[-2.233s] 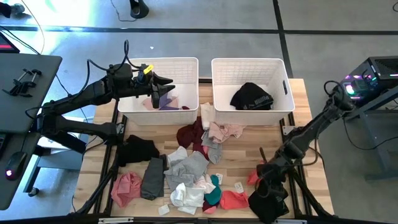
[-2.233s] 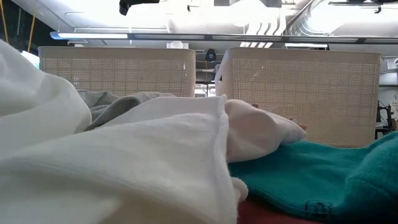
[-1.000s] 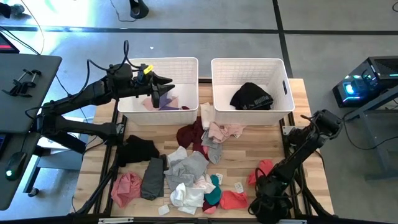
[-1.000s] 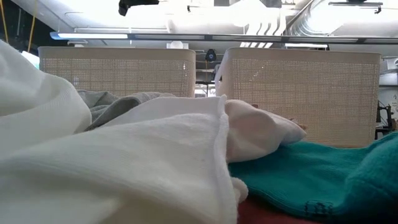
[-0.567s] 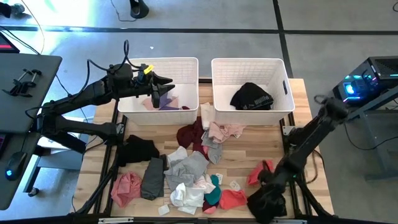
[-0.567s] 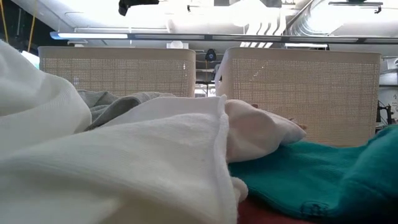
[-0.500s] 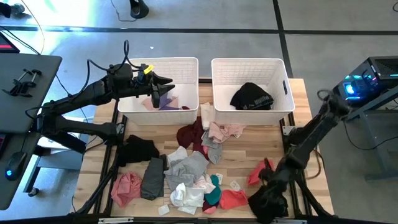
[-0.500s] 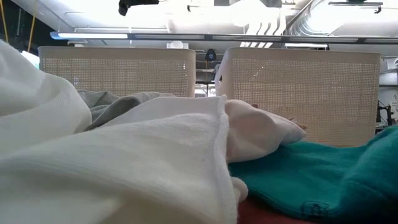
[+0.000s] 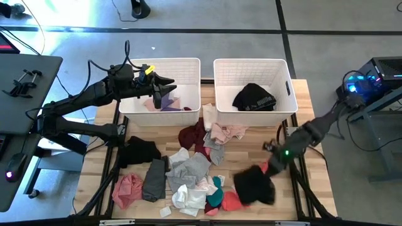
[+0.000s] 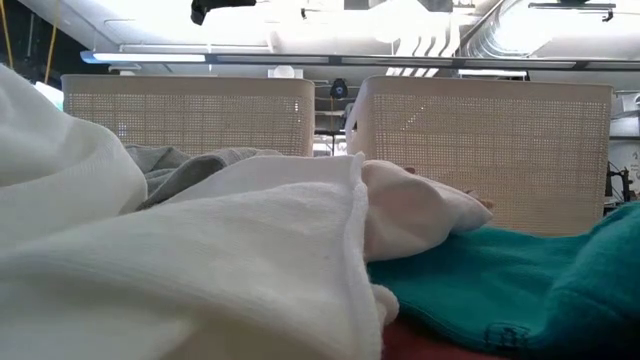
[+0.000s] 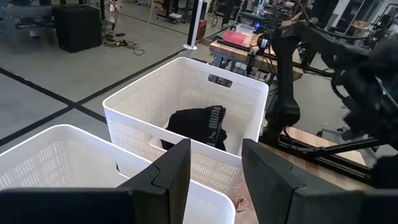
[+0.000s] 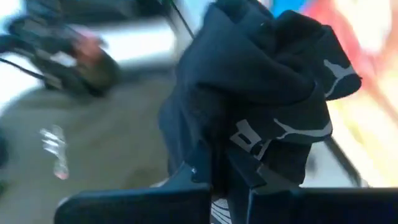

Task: Sort clothes
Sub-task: Put the black underwear into the right white laundry bin

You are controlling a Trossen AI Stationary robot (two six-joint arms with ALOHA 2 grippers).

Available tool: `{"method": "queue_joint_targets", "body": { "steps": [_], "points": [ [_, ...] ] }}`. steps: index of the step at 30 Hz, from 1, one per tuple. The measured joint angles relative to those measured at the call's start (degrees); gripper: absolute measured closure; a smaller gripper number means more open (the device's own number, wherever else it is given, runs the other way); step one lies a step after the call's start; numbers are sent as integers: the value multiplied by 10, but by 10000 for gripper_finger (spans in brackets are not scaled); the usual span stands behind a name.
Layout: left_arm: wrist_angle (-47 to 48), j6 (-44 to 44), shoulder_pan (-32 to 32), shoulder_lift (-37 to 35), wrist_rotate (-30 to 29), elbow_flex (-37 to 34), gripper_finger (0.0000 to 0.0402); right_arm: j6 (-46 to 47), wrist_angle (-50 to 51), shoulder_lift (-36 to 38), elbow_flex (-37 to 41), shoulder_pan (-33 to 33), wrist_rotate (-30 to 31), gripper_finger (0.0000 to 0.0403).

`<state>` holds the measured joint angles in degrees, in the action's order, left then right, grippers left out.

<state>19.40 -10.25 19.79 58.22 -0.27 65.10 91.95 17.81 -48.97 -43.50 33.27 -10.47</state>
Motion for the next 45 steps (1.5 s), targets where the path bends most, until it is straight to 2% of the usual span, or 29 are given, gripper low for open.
{"method": "queue_joint_targets", "body": {
  "steps": [8,12,17,20,22,24,28,32,37,45],
  "points": [
    [0,-1,0,0,-1,0,270,-323,18,-20,-159,-155,78,400],
    [0,-1,0,0,-2,0,270,-466,91,-44,-263,-227,163,401],
    [0,-1,0,0,-2,0,270,-571,215,-81,-365,-322,283,401],
    [0,-1,0,0,-2,0,270,-598,290,-106,-403,-380,372,401],
    [0,-1,0,0,-2,0,270,-606,335,-124,-411,-424,403,401],
    [0,-1,0,0,-2,0,270,-620,374,-144,-411,-474,396,401],
    [0,-1,0,0,-2,0,270,-650,439,-199,-411,-567,336,401],
    [0,-5,0,0,-2,0,270,-707,469,-263,-411,-631,304,400],
    [0,-35,0,0,0,0,270,-775,503,-342,-411,-681,281,400],
    [0,-82,-3,0,2,0,270,-861,572,-452,-411,-718,263,396]
  ]
}}
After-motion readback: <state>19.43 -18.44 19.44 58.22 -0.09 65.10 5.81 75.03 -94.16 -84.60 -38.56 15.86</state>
